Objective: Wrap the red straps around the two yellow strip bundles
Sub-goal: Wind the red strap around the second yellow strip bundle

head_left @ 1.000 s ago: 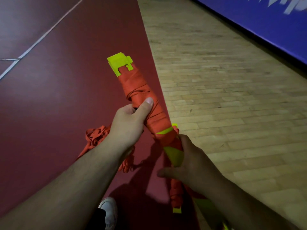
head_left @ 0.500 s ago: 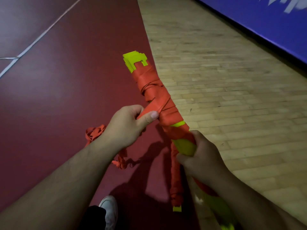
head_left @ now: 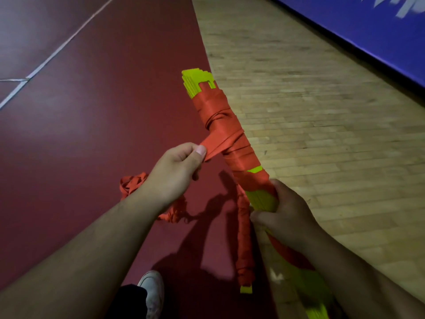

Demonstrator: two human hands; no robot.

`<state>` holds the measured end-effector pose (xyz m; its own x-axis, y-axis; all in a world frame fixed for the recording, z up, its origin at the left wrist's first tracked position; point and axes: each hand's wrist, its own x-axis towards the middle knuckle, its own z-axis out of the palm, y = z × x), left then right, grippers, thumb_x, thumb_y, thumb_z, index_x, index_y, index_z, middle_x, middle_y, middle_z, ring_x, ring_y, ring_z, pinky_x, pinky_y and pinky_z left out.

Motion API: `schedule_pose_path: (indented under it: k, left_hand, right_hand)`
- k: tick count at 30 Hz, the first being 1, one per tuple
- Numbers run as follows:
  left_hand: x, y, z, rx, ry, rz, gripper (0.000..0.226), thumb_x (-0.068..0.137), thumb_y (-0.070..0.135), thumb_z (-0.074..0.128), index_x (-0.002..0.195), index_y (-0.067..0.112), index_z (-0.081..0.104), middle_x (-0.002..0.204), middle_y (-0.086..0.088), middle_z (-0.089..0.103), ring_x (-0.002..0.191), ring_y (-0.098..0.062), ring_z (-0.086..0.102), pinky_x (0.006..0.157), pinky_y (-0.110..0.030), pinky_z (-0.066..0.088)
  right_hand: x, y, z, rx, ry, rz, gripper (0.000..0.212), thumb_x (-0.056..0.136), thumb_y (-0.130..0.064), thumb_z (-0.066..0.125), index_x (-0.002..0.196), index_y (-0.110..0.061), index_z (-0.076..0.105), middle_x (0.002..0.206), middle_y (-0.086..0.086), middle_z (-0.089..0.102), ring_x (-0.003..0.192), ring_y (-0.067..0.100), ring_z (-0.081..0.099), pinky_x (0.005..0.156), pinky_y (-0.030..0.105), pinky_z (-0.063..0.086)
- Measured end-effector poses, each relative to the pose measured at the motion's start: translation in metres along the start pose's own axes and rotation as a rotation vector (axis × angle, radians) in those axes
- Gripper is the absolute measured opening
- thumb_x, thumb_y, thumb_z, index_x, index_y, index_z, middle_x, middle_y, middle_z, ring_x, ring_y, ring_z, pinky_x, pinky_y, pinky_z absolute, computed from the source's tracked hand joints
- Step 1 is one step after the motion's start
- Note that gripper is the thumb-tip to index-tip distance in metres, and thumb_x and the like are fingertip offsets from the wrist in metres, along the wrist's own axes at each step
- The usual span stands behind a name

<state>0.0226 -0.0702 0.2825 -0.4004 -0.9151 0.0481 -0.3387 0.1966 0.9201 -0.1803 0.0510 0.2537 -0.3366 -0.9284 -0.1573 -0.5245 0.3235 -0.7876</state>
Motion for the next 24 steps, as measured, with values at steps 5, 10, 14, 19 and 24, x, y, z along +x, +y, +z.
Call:
schedule_pose_path:
  k: [5,10,14,19,24]
  left_hand:
    - [0.001,-0.001,0.003,-0.323,-0.080,-0.008,0.030,0.095,0.045,0.058,0.088,0.016,0.056,0.059,0.011,0.053,0.050,-0.003,0.045,0.060,-0.020,0.041]
    - [-0.004,-0.002,0.008,-0.588,-0.330,-0.033,0.074,0.087,0.057,0.060,0.119,-0.009,0.049,0.071,0.000,0.057,0.058,-0.010,0.050,0.071,-0.027,0.050]
    - [-0.013,0.016,0.016,-0.692,-0.265,-0.047,0.031,0.088,0.040,0.048,0.085,0.010,0.053,0.055,0.005,0.052,0.045,-0.004,0.043,0.041,-0.017,0.042]
    - [-0.008,0.022,0.022,-0.580,0.004,-0.036,0.028,0.092,0.041,0.059,0.080,0.016,0.056,0.052,0.004,0.050,0.040,-0.006,0.040,0.038,-0.019,0.035]
    - [-0.007,0.020,0.028,-0.466,0.109,-0.109,0.030,0.097,0.036,0.057,0.081,0.011,0.054,0.052,0.001,0.048,0.038,-0.006,0.040,0.038,-0.016,0.033]
  right_hand:
    - [-0.006,-0.006,-0.003,0.334,-0.336,-0.027,0.046,0.050,-0.024,0.079,0.094,-0.030,0.068,0.078,0.017,0.064,0.065,0.027,0.063,0.061,0.046,0.051]
    - [-0.009,0.000,-0.002,0.593,-0.738,0.049,0.064,0.053,-0.017,0.072,0.110,0.006,0.058,0.077,0.026,0.059,0.062,0.033,0.061,0.065,0.043,0.048]
    - [-0.012,0.002,0.002,0.562,-0.763,0.118,0.063,0.053,-0.020,0.071,0.110,0.007,0.064,0.097,0.039,0.065,0.083,0.053,0.060,0.079,0.060,0.049]
    - [-0.015,-0.009,0.020,0.343,-0.292,-0.004,0.062,0.055,-0.053,0.082,0.112,-0.041,0.062,0.103,-0.003,0.074,0.092,0.016,0.070,0.086,0.044,0.058]
    - [-0.018,-0.012,0.039,-0.010,0.005,-0.036,0.079,0.060,-0.052,0.089,0.125,-0.048,0.043,0.098,-0.013,0.070,0.086,0.010,0.069,0.076,0.037,0.057]
